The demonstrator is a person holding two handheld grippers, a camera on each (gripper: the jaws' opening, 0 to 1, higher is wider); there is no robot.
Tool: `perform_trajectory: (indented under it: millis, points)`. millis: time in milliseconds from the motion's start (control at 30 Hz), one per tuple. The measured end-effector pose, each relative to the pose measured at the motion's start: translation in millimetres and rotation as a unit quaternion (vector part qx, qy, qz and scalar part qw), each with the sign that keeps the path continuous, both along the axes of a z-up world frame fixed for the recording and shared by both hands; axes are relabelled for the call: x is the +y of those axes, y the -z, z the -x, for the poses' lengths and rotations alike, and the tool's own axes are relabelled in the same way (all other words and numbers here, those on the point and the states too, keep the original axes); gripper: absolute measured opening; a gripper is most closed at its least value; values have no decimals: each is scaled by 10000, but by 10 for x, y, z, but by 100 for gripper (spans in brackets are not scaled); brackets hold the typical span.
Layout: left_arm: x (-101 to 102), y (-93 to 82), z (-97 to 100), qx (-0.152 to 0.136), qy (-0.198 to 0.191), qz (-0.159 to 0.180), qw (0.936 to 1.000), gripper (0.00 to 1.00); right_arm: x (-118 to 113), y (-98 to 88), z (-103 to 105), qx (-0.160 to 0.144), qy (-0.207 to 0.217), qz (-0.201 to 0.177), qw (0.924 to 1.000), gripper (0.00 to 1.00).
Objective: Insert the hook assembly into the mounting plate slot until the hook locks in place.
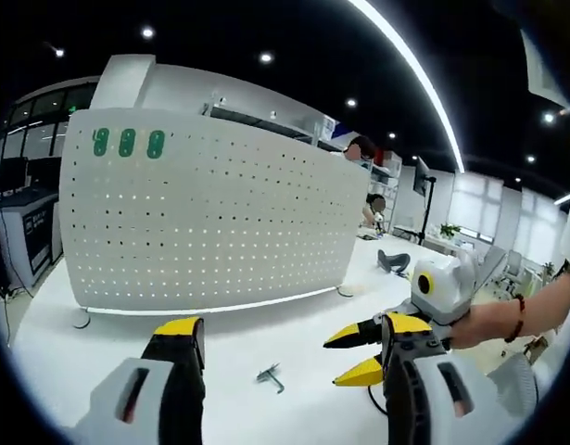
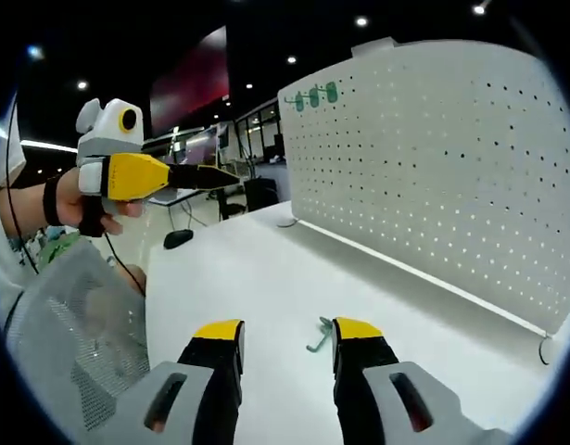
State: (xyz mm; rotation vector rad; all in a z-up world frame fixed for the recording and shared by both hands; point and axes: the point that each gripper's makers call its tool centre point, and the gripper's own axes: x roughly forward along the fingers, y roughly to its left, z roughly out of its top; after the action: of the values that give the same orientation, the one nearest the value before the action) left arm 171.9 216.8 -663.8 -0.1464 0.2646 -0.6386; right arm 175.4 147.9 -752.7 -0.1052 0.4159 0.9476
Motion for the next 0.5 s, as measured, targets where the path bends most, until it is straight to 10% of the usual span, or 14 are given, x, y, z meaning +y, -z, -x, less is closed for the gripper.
perform_trajectory:
  millis: [500]
  points:
    - [6,235,148,275,-32,84,9996,80,16,160,-74,160,-257,250,9992,38]
